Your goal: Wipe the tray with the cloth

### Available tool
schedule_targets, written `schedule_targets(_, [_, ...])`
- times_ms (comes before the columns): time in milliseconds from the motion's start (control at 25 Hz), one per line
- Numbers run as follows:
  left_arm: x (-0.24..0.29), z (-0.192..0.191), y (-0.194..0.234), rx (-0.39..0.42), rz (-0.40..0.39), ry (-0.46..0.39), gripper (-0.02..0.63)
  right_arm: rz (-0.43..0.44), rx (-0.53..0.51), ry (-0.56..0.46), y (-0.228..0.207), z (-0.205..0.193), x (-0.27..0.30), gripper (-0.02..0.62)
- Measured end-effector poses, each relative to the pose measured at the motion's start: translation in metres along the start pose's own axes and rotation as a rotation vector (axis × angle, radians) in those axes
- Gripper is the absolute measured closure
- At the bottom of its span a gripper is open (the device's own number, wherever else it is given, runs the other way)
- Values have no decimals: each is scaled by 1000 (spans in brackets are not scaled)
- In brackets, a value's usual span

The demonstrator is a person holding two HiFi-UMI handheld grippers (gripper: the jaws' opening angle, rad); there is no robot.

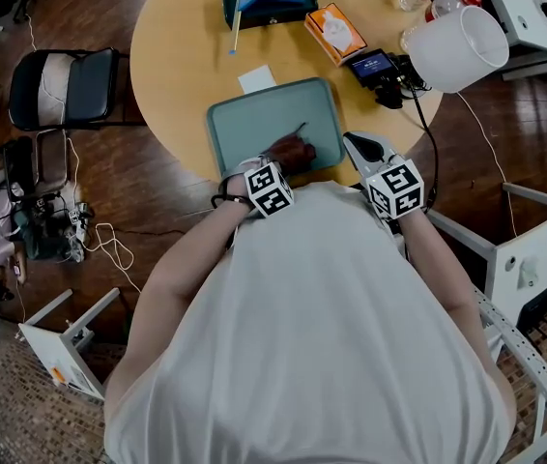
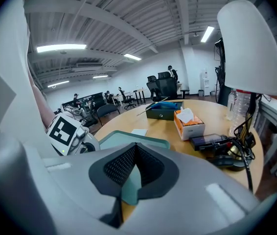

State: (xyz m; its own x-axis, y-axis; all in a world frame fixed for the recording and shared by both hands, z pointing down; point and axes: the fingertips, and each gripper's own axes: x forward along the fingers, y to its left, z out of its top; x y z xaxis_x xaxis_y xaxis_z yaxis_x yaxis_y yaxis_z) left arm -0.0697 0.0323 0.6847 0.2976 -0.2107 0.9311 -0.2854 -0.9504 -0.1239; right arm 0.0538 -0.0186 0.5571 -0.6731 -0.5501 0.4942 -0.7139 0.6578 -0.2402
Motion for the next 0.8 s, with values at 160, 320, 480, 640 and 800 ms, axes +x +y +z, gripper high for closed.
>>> schedule_targets(160, [1, 5, 1, -32, -19, -10, 245, 7, -3, 3, 3, 0, 1, 592])
schedule_targets(320, [6, 26, 2, -12, -29, -36, 245, 4, 0, 3, 3, -1, 0, 592])
schedule_targets(480, [13, 54, -7, -1, -68, -65, 245, -7, 11, 2, 0, -3, -6, 593])
schedule_targets(640, [17, 72, -9, 10, -95, -68, 245, -26, 27, 3, -4, -5, -13, 592])
schedule_targets(800, [20, 74, 6, 16, -72, -49, 245, -33, 40, 5, -9, -8, -15, 592])
